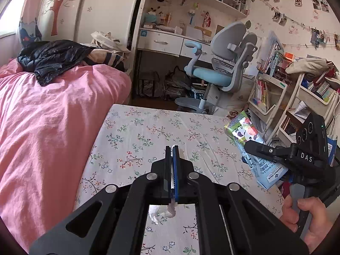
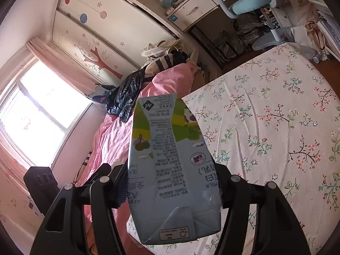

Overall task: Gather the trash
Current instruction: 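Lift the tissue and milk carton and carry both over the yellow bucket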

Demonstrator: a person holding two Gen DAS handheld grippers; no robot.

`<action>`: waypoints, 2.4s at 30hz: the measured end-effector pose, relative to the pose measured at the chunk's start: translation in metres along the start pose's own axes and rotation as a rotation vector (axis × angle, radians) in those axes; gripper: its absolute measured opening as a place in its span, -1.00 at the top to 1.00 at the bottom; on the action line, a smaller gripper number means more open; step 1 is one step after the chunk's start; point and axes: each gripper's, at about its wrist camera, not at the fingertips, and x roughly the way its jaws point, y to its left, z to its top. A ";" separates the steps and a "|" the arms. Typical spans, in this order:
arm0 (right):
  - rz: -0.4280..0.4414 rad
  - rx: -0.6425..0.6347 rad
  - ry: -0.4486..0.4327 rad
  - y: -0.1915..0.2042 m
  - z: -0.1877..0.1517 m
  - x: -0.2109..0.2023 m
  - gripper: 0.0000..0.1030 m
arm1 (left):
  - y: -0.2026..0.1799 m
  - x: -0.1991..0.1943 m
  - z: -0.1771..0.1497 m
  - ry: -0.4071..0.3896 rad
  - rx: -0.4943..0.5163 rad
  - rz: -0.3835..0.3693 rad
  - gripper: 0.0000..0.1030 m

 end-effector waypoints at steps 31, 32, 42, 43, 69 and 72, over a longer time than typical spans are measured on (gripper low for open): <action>0.047 -0.036 0.003 0.032 -0.058 -0.046 -0.18 | -0.026 -0.073 -0.045 -0.023 0.037 -0.004 0.95; 0.047 -0.036 0.004 0.033 -0.060 -0.047 -0.18 | -0.027 -0.076 -0.047 -0.022 0.040 -0.004 0.95; 0.048 -0.014 0.024 0.033 -0.086 -0.057 -0.18 | -0.036 -0.100 -0.074 -0.002 0.053 -0.013 0.95; 0.048 -0.013 0.026 0.033 -0.088 -0.057 -0.18 | -0.037 -0.102 -0.077 0.002 0.054 -0.014 0.95; 0.034 0.011 0.095 0.028 -0.156 -0.073 -0.18 | -0.047 -0.132 -0.151 0.129 0.065 -0.021 0.95; 0.028 0.014 0.103 0.026 -0.160 -0.074 -0.18 | -0.050 -0.133 -0.159 0.150 0.077 -0.017 0.95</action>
